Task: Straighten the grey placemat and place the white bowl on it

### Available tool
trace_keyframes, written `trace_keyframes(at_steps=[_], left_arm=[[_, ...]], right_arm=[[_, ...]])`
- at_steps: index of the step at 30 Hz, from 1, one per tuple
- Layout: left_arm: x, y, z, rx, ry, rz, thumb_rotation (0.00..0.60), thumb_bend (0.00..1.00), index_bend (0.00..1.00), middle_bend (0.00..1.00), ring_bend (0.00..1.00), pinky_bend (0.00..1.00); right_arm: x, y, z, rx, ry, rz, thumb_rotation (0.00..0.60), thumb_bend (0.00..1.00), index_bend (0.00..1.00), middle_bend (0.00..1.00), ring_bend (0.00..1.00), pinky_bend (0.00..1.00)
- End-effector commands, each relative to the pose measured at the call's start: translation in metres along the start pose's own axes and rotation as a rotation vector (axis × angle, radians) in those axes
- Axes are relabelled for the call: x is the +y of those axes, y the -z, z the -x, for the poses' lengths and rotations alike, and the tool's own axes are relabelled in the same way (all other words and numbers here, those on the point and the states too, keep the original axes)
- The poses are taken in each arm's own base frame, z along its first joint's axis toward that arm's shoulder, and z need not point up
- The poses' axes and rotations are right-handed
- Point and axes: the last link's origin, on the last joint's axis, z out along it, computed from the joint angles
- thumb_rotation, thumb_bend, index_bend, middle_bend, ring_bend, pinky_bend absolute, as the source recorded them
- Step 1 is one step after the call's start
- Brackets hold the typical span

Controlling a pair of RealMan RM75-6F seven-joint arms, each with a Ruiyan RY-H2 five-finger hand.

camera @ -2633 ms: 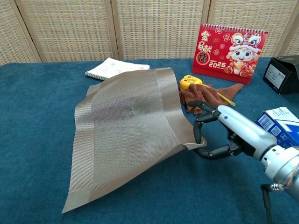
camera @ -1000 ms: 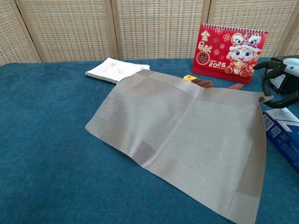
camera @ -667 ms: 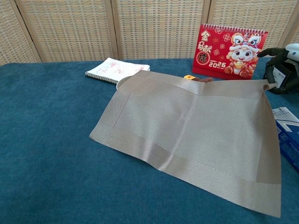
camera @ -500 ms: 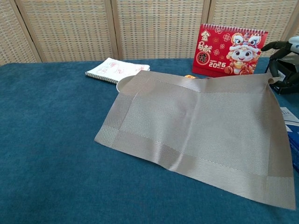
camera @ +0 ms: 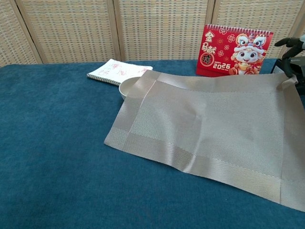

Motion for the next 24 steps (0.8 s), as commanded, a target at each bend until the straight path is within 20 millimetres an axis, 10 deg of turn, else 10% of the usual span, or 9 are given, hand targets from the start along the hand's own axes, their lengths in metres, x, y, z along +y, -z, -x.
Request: trace_keyframes(at_steps=[1, 7, 24], left_arm=[[0.000, 0.000, 0.000, 0.001, 0.001, 0.000, 0.600, 0.21, 0.03, 0.00, 0.00, 0.00], [-0.001, 0.000, -0.002, 0.008, 0.008, -0.002, 0.600, 0.21, 0.03, 0.00, 0.00, 0.00], [0.003, 0.001, -0.001, 0.011, 0.006, 0.025, 0.600, 0.21, 0.02, 0.00, 0.00, 0.00]], right_arm=[[0.002, 0.004, 0.000, -0.007, -0.021, 0.002, 0.600, 0.32, 0.40, 0.00, 0.00, 0.00], [0.012, 0.015, -0.002, 0.007, -0.060, 0.018, 0.600, 0.27, 0.22, 0.00, 0.00, 0.00], [0.046, 0.113, 0.009, 0.092, -0.161, -0.017, 0.600, 0.17, 0.12, 0.00, 0.00, 0.00]])
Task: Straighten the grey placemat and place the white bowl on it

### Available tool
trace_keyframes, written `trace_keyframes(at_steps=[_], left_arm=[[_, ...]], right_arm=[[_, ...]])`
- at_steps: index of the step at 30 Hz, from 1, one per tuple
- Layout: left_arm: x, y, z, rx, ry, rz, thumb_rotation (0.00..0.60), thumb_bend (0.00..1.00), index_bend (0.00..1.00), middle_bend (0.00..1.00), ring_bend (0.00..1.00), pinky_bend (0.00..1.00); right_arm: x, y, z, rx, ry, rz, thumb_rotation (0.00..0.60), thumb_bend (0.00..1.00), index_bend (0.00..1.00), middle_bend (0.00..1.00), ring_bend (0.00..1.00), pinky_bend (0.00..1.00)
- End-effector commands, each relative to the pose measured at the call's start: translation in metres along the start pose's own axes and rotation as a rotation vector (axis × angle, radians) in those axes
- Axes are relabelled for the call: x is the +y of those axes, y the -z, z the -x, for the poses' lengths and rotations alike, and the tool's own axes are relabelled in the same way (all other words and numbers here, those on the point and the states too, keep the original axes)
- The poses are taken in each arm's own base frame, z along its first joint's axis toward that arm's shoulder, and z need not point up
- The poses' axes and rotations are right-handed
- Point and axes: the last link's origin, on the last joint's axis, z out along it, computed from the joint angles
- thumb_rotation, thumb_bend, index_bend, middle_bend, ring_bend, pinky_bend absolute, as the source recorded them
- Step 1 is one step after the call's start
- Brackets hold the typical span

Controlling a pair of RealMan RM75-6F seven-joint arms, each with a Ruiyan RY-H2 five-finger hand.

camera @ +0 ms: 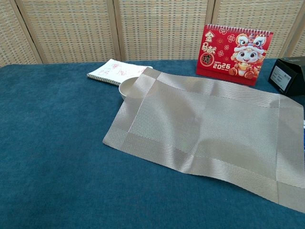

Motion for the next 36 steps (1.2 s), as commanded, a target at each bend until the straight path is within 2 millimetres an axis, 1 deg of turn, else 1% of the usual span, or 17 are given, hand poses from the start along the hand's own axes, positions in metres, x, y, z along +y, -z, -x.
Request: trace_keyframes(at_steps=[1, 5, 7, 10, 14, 17, 19, 24, 25, 28, 31, 36], left_arm=[[0.000, 0.000, 0.000, 0.004, 0.001, 0.004, 0.600, 0.21, 0.02, 0.00, 0.00, 0.00], [0.002, -0.002, -0.001, 0.014, 0.002, 0.018, 0.600, 0.21, 0.02, 0.00, 0.00, 0.00], [0.004, -0.003, -0.002, 0.014, 0.005, 0.030, 0.600, 0.21, 0.02, 0.00, 0.00, 0.00], [0.008, -0.007, -0.005, 0.018, 0.002, 0.061, 0.600, 0.20, 0.02, 0.00, 0.00, 0.00], [0.019, -0.019, -0.010, 0.027, -0.019, 0.130, 0.600, 0.19, 0.03, 0.00, 0.00, 0.00], [0.036, -0.036, -0.010, 0.029, -0.062, 0.225, 0.600, 0.14, 0.05, 0.00, 0.00, 0.00], [0.046, -0.046, -0.007, 0.026, -0.099, 0.274, 0.600, 0.13, 0.06, 0.00, 0.00, 0.00], [0.079, -0.067, 0.006, 0.025, -0.170, 0.382, 0.600, 0.12, 0.07, 0.00, 0.00, 0.00], [0.088, -0.072, 0.010, 0.023, -0.180, 0.401, 0.600, 0.12, 0.07, 0.00, 0.00, 0.00], [0.108, -0.080, 0.017, 0.027, -0.193, 0.439, 0.600, 0.12, 0.07, 0.00, 0.00, 0.00], [0.132, -0.089, 0.031, 0.013, -0.220, 0.480, 0.600, 0.12, 0.07, 0.00, 0.00, 0.00], [0.157, -0.097, 0.048, 0.027, -0.281, 0.552, 0.600, 0.12, 0.07, 0.00, 0.00, 0.00]], right_arm=[[0.008, 0.027, 0.004, 0.008, 0.001, -0.005, 0.600, 0.17, 0.12, 0.00, 0.00, 0.00], [0.008, 0.053, 0.005, 0.039, 0.010, -0.022, 0.600, 0.17, 0.11, 0.00, 0.00, 0.00], [0.008, 0.062, 0.005, 0.054, 0.014, -0.024, 0.600, 0.17, 0.11, 0.00, 0.00, 0.00], [0.009, 0.071, 0.003, 0.081, 0.016, -0.025, 0.600, 0.17, 0.11, 0.00, 0.00, 0.00], [0.010, 0.072, -0.001, 0.080, -0.018, -0.024, 0.600, 0.17, 0.11, 0.00, 0.00, 0.00], [0.010, 0.072, -0.006, 0.090, -0.018, -0.037, 0.600, 0.17, 0.11, 0.00, 0.00, 0.00], [0.010, 0.073, -0.010, 0.103, -0.016, -0.041, 0.600, 0.17, 0.11, 0.00, 0.00, 0.00], [0.013, 0.073, -0.016, 0.114, -0.051, -0.028, 0.600, 0.17, 0.11, 0.00, 0.00, 0.00], [0.014, 0.074, -0.018, 0.117, -0.058, -0.027, 0.600, 0.17, 0.11, 0.00, 0.00, 0.00], [0.015, 0.075, -0.022, 0.128, -0.072, -0.026, 0.600, 0.17, 0.11, 0.00, 0.00, 0.00], [0.016, 0.075, -0.028, 0.141, -0.100, -0.024, 0.600, 0.17, 0.11, 0.00, 0.00, 0.00], [0.017, 0.076, -0.031, 0.143, -0.116, -0.026, 0.600, 0.17, 0.11, 0.00, 0.00, 0.00]])
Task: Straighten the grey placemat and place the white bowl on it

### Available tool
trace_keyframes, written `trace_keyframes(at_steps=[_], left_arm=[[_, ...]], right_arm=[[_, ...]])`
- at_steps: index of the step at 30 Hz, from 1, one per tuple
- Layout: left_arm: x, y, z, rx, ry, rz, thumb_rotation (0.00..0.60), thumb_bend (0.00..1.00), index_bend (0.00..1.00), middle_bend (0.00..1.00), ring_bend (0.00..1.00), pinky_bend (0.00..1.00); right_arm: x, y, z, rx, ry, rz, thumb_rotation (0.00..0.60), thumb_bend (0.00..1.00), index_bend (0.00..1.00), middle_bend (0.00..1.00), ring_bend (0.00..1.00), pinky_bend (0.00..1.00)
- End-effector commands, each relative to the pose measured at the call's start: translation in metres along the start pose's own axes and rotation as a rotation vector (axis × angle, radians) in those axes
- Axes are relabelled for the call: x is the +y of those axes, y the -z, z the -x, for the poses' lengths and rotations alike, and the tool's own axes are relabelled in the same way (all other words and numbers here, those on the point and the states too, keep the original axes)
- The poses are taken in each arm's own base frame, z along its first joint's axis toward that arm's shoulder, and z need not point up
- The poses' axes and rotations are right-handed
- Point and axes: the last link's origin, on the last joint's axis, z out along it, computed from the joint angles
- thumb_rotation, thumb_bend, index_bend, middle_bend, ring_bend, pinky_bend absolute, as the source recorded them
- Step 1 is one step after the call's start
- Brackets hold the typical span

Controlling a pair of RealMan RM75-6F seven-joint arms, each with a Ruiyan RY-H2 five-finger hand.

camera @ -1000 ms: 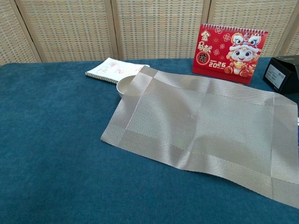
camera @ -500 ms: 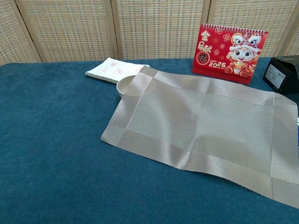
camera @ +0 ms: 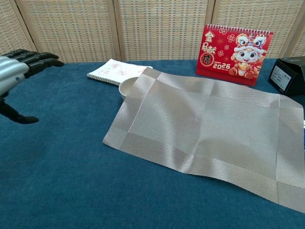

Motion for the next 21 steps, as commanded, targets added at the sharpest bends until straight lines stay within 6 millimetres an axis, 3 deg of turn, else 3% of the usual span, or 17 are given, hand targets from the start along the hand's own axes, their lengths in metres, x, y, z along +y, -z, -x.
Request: trace_keyframes(at_steps=[1, 13, 21], left_arm=[[0.015, -0.015, 0.008, 0.007, -0.048, 0.051, 0.600, 0.12, 0.07, 0.00, 0.00, 0.00], [0.052, -0.035, 0.045, -0.013, -0.089, 0.134, 0.600, 0.12, 0.05, 0.00, 0.00, 0.00], [0.072, -0.045, 0.057, -0.014, -0.106, 0.171, 0.600, 0.12, 0.04, 0.00, 0.00, 0.00]], right_arm=[[0.000, 0.000, -0.001, -0.001, -0.005, 0.001, 0.600, 0.17, 0.11, 0.00, 0.00, 0.00], [0.004, -0.002, -0.002, -0.007, -0.023, 0.016, 0.600, 0.17, 0.11, 0.00, 0.00, 0.00], [0.005, -0.003, -0.001, -0.008, -0.033, 0.015, 0.600, 0.17, 0.11, 0.00, 0.00, 0.00]])
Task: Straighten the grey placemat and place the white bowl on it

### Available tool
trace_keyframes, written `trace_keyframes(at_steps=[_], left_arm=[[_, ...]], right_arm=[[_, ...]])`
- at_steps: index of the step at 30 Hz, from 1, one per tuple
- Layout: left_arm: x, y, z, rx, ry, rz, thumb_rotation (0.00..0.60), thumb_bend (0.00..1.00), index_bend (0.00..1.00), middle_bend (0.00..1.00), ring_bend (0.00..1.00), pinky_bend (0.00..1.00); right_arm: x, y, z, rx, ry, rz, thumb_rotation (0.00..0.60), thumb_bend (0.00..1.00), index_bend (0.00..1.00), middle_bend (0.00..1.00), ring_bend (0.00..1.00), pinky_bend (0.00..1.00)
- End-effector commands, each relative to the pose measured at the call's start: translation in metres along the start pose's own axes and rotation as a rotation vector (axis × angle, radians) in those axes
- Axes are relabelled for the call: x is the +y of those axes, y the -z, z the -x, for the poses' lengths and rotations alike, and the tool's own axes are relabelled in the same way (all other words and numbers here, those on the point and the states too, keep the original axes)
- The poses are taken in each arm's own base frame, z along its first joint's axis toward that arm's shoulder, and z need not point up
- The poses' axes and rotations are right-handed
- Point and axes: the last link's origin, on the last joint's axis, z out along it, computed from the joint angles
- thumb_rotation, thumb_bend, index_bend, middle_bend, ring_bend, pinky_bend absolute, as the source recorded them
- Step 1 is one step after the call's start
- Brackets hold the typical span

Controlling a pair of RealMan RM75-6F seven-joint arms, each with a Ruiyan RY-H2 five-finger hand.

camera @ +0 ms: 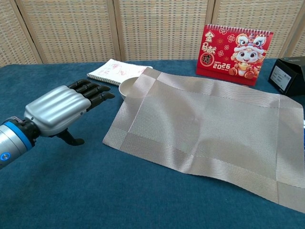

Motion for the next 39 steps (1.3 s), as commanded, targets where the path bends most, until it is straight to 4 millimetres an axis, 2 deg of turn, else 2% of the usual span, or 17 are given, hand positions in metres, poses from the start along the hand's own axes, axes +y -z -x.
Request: trace_keyframes(at_steps=[1, 13, 21, 23, 27, 31, 34, 37, 39], left_arm=[[0.009, -0.007, 0.002, 0.001, -0.004, 0.015, 0.600, 0.12, 0.04, 0.00, 0.00, 0.00], [0.042, -0.032, 0.005, 0.012, -0.049, 0.046, 0.600, 0.13, 0.04, 0.00, 0.00, 0.00], [0.053, -0.038, 0.007, 0.013, -0.095, 0.068, 0.600, 0.13, 0.04, 0.00, 0.00, 0.00], [0.055, -0.039, 0.007, 0.014, -0.100, 0.069, 0.600, 0.18, 0.05, 0.00, 0.00, 0.00], [0.058, -0.040, 0.008, 0.017, -0.100, 0.065, 0.600, 0.35, 0.07, 0.00, 0.00, 0.00], [0.061, -0.041, 0.010, 0.022, -0.106, 0.057, 0.600, 0.41, 0.08, 0.00, 0.00, 0.00], [0.062, -0.042, 0.011, 0.025, -0.104, 0.051, 0.600, 0.43, 0.16, 0.00, 0.00, 0.00], [0.063, -0.042, 0.011, 0.031, -0.086, 0.039, 0.600, 0.43, 0.32, 0.00, 0.00, 0.00], [0.063, -0.041, 0.011, 0.036, -0.078, 0.037, 0.600, 0.44, 0.46, 0.00, 0.00, 0.00]], right_arm=[[0.000, 0.000, 0.000, 0.002, -0.008, 0.002, 0.600, 0.17, 0.11, 0.00, 0.00, 0.00], [0.001, -0.003, -0.007, 0.024, -0.052, 0.000, 0.600, 0.17, 0.11, 0.00, 0.00, 0.00], [0.001, -0.003, -0.012, 0.038, -0.077, -0.004, 0.600, 0.17, 0.11, 0.00, 0.00, 0.00], [0.001, -0.004, -0.012, 0.042, -0.086, -0.005, 0.600, 0.17, 0.11, 0.00, 0.00, 0.00], [0.002, -0.003, -0.013, 0.042, -0.097, -0.003, 0.600, 0.17, 0.11, 0.00, 0.00, 0.00], [0.002, -0.003, -0.013, 0.038, -0.099, -0.003, 0.600, 0.16, 0.11, 0.00, 0.00, 0.00], [0.002, -0.003, -0.012, 0.033, -0.102, -0.002, 0.600, 0.16, 0.11, 0.00, 0.00, 0.00], [0.001, -0.003, -0.011, 0.026, -0.106, -0.001, 0.600, 0.16, 0.11, 0.00, 0.00, 0.00], [0.001, -0.003, -0.011, 0.023, -0.107, -0.001, 0.600, 0.16, 0.11, 0.00, 0.00, 0.00]])
